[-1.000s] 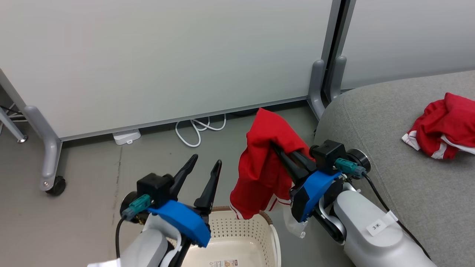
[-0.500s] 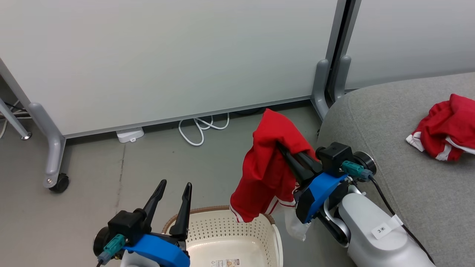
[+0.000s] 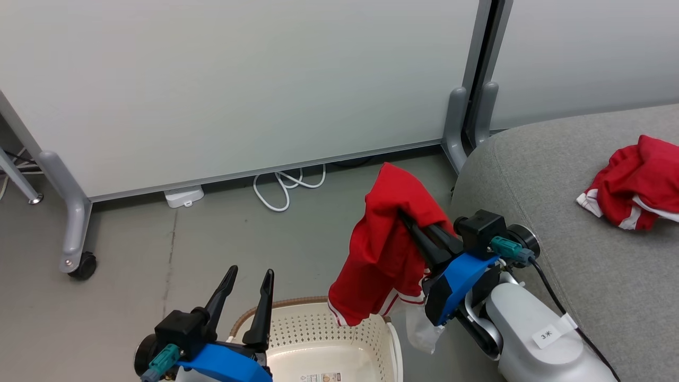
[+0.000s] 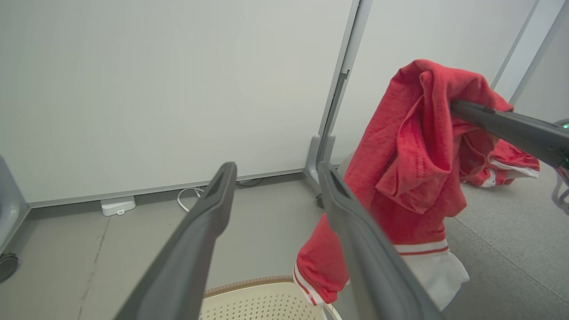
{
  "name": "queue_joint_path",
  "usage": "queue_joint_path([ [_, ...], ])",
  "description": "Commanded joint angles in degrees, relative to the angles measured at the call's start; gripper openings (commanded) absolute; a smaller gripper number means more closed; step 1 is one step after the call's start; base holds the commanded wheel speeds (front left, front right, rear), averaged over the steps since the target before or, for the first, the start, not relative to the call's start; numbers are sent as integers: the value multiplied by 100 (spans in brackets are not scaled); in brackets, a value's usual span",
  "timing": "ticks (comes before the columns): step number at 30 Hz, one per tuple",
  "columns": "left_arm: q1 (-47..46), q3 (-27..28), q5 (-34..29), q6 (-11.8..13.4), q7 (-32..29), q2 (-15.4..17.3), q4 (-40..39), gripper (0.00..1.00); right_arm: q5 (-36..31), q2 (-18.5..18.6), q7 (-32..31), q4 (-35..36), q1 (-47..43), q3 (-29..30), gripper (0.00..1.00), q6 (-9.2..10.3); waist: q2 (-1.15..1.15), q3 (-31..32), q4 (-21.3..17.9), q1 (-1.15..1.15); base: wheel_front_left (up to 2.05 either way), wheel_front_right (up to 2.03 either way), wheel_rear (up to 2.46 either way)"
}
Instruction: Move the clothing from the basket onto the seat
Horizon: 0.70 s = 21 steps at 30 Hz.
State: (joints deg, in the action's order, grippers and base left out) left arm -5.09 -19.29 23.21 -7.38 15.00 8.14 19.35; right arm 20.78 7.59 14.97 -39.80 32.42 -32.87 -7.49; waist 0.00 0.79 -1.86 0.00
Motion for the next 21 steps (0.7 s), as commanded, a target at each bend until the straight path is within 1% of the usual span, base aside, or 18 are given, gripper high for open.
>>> queue_joint_path([
  [1, 28, -1, 23, -9, 26, 21, -36, 100, 22, -4, 33, 9, -65, 8, 0, -1, 0, -2, -22, 0, 0, 0, 0],
  [5, 98, 82, 53, -10, 27, 8, -67, 100, 48, -30, 33, 15, -58, -38, 0, -1, 0, -22, -179, 0, 0, 0, 0],
  [9, 113, 99, 52, -11, 27, 17, -99, 100, 52, -31, 33, 7, -35, -82, 0, -1, 0, -55, -436, 0, 0, 0, 0],
  [21, -11, 174, -63, -11, 27, -50, -229, 100, 55, -1, 33, 3, 82, -152, 0, -1, 0, -225, -1527, 0, 0, 0, 0],
])
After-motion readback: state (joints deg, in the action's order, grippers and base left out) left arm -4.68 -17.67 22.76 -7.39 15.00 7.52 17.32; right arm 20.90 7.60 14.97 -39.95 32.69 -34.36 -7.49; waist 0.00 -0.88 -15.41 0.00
